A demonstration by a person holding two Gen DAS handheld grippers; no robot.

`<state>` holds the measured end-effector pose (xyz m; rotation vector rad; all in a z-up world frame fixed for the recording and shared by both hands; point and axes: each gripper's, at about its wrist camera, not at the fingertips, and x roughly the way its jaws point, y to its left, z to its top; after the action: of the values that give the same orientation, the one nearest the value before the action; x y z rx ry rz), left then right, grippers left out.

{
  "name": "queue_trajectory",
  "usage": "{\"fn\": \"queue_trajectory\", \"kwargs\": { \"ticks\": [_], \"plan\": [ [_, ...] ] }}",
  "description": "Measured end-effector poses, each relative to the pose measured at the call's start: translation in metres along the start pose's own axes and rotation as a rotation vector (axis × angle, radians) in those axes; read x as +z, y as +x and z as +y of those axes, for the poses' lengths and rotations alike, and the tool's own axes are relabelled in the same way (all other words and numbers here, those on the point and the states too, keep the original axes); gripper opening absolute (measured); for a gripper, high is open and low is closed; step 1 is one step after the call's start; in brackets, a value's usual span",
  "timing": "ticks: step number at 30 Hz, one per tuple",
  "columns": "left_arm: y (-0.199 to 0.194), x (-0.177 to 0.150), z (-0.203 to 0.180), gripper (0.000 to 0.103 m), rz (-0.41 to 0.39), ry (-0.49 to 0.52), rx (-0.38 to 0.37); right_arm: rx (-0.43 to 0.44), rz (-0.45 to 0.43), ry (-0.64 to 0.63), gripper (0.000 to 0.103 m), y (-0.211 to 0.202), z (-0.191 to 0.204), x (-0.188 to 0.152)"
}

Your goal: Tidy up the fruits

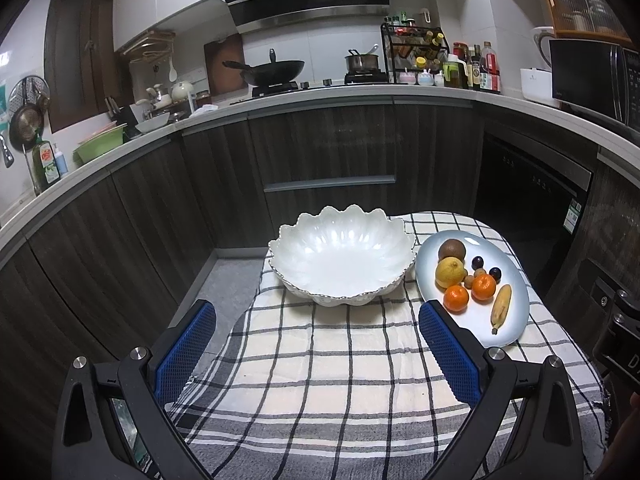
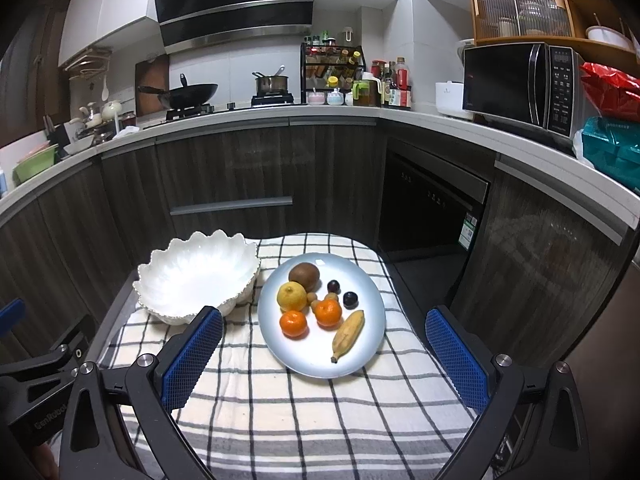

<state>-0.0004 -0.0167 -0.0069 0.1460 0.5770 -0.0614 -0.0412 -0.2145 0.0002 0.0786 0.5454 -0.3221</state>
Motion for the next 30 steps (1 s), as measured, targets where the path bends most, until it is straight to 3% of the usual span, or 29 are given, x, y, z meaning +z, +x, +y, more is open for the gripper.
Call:
{"fn": "queue_trajectory", "kwargs": {
  "ticks": [16, 26, 30],
  "plan": [
    [0.041, 0.012, -0.021, 0.103, 0.03, 0.045, -0.036, -0.025, 0.045, 0.026, 0.103, 0.041, -0.012, 0.004],
    [0.085, 0.018, -0.054, 0.103, 0.049, 0.091, -0.067, -0.088, 0.107, 0.04, 0.102, 0.086, -0.031, 0.003],
    [0.107, 0.017, -0.068, 0.103, 0.072, 0.111, -0.091, -0.102, 0.155, 0.055, 0.097, 0.112, -0.037, -0.001]
  ]
}}
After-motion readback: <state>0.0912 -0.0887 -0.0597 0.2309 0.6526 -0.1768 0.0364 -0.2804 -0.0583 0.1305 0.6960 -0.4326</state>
